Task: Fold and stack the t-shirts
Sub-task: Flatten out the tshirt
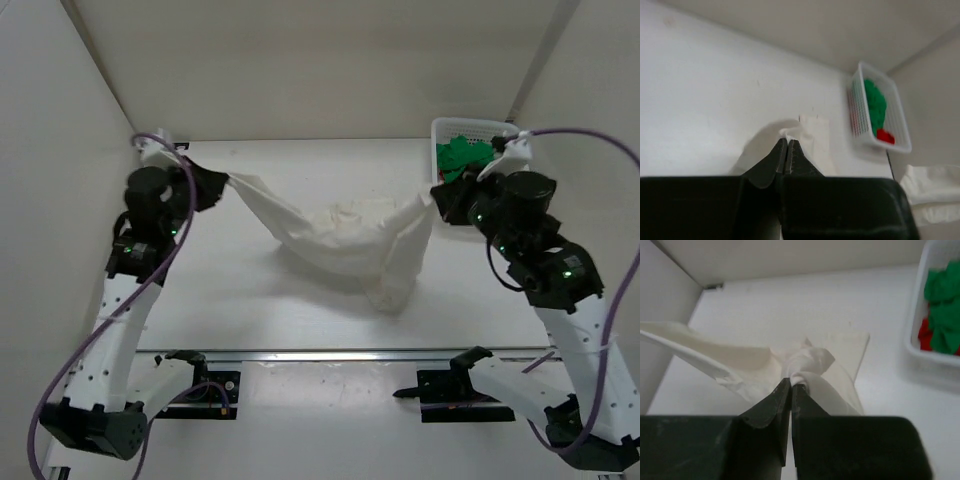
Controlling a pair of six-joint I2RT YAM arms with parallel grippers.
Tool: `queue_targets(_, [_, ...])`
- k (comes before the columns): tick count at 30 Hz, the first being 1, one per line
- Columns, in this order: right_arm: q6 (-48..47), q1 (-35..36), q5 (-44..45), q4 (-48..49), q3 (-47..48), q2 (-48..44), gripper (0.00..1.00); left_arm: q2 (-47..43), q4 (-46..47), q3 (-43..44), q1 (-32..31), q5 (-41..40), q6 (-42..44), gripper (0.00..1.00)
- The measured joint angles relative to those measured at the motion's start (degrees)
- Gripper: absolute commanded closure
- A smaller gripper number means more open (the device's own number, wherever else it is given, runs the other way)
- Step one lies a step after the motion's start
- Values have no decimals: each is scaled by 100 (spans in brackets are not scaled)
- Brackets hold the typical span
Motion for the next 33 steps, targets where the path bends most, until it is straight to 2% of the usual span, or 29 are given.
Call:
queue_targets(2, [-98, 348, 542, -319, 1152, 297, 100, -177, -109, 531, 588, 181, 101, 100])
queue_targets(4, [-201, 682, 1038, -533, 2260, 634, 100, -308, -280, 1036, 866, 219, 181, 100])
queue_targets(7, [-361, 1215, 1602, -990, 3825, 1132, 100, -415, -492, 1709, 946, 234, 284, 100])
queue_targets(10, [-514, 1379, 1733, -1209, 4741, 1436, 100, -437, -699, 2251, 964, 190, 374, 100])
queue_targets(13, [-575, 1401, 1578, -1303, 4878, 1493, 100, -396, -874, 2693, 876, -11, 483, 100])
queue_targets(15, [-629, 1320, 1373, -1266, 4715, 1502, 100, -428, -870, 2682, 848, -105, 542, 100])
queue_targets(17, [-702, 898, 807, -1217, 4350, 1582, 100, -494, -739, 2332, 879, -118, 579, 100])
queue_targets(21, [-815, -107, -400, -1056, 3399, 2170, 100, -358, -516, 1056, 1191, 33, 605, 100])
queue_targets(25, [-903, -514, -1207, -1043, 3357, 3580, 100, 713, -415, 293, 1274, 48, 601, 100])
queue_targets(27, [-896, -713, -1506, -1309, 4041, 4553, 99, 1523, -411, 433, 1274, 101, 551, 100])
queue_targets(30, [-693, -1108, -2044, -1036, 5707, 5980, 100, 2922, -625, 1652, 1318, 334, 389, 100])
queue_targets(33, [-140, -1705, -2712, -328, 6271, 6336, 100, 3926, -623, 3351, 1410, 498, 201, 100])
